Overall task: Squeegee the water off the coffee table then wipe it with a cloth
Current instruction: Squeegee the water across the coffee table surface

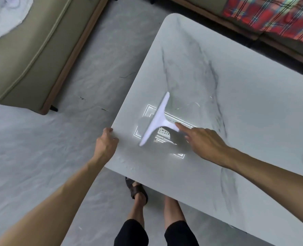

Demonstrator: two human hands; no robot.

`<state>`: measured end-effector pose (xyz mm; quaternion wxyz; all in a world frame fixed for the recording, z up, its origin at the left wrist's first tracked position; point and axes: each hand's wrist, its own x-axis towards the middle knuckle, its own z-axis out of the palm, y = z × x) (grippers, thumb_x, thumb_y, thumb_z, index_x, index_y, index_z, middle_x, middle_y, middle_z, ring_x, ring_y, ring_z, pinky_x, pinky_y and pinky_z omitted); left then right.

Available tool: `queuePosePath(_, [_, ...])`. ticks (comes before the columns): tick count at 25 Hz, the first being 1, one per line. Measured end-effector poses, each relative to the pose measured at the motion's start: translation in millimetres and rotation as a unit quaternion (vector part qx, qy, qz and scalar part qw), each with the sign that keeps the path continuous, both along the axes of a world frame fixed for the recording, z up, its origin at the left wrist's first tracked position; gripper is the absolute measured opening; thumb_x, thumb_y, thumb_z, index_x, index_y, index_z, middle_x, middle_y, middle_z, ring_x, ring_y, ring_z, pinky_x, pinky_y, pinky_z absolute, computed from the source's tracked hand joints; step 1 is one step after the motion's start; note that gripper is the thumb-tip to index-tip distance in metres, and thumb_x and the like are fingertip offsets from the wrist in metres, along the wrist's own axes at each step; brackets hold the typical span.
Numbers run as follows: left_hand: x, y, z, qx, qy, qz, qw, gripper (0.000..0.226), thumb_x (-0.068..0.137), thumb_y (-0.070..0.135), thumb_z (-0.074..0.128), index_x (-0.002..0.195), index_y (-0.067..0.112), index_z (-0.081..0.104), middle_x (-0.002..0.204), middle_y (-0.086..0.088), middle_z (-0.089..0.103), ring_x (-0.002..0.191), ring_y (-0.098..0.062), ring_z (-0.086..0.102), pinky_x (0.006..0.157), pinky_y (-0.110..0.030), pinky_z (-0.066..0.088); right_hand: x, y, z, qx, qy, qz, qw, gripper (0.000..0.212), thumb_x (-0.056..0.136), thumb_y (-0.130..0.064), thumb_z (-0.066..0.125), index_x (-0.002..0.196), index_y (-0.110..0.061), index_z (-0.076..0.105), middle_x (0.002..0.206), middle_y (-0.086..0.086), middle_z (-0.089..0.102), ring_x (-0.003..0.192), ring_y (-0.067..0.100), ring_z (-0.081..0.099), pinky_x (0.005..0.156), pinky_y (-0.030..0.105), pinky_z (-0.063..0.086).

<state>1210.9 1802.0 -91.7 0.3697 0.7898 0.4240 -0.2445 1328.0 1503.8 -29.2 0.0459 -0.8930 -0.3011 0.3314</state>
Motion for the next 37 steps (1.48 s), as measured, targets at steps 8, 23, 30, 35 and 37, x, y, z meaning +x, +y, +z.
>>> queuePosePath(8, [-34.4,42.5,21.1,0.030,-0.056,0.078,0.995,0.037,0.086,0.005,0.045,0.121,0.011,0.054,0.121,-0.010,0.060,0.102,-0.024,0.053,0.081,-0.028,0.037,-32.5,64.3,26.1,0.065,0.076,0.041,0.994,0.047,0.097,-0.037,0.042,0.136,-0.054,0.022,0.125,-0.007,0.064,0.108,0.028,0.059,0.073,0.033,0.040])
queuePosePath(23, [-72.7,12.2,1.7,0.000,0.017,-0.116,0.993,0.041,0.083,0.001,0.049,0.124,0.004,0.048,0.123,-0.017,0.050,0.098,-0.034,0.054,0.071,-0.029,0.036,-38.6,2.1,19.0,-0.042,0.068,0.065,0.995,0.049,0.096,-0.038,0.042,0.135,-0.065,0.029,0.119,-0.010,0.067,0.106,0.022,0.060,0.072,0.028,0.034])
queuePosePath(30, [-92.7,9.8,5.0,0.055,-0.054,-0.028,0.997,0.021,0.081,0.000,0.047,0.101,0.007,0.049,0.108,-0.011,0.053,0.088,-0.029,0.048,0.071,-0.032,0.033,-86.7,105.6,-5.4,0.065,0.093,0.108,0.988,0.029,0.096,-0.053,0.041,0.120,-0.047,0.054,0.106,0.000,0.068,0.098,0.028,0.061,0.068,0.033,0.037])
queuePosePath(35, [-93.9,-2.7,1.0,0.063,-0.055,-0.127,0.988,0.014,0.081,0.000,0.052,0.095,0.005,0.048,0.107,-0.011,0.050,0.081,-0.026,0.044,0.070,-0.031,0.032,-94.0,100.8,-27.7,0.066,0.082,0.073,0.992,0.022,0.097,-0.046,0.040,0.102,-0.036,0.059,0.095,0.000,0.068,0.090,0.032,0.062,0.065,0.035,0.041])
queuePosePath(37, [-87.4,-14.5,2.0,0.035,-0.052,-0.152,0.986,0.016,0.080,-0.001,0.053,0.091,0.006,0.045,0.107,-0.011,0.047,0.084,-0.030,0.047,0.070,-0.032,0.033,-81.1,57.9,-24.9,0.054,0.072,0.046,0.995,0.028,0.097,-0.050,0.039,0.119,-0.046,0.056,0.115,-0.005,0.068,0.100,0.029,0.063,0.078,0.038,0.048])
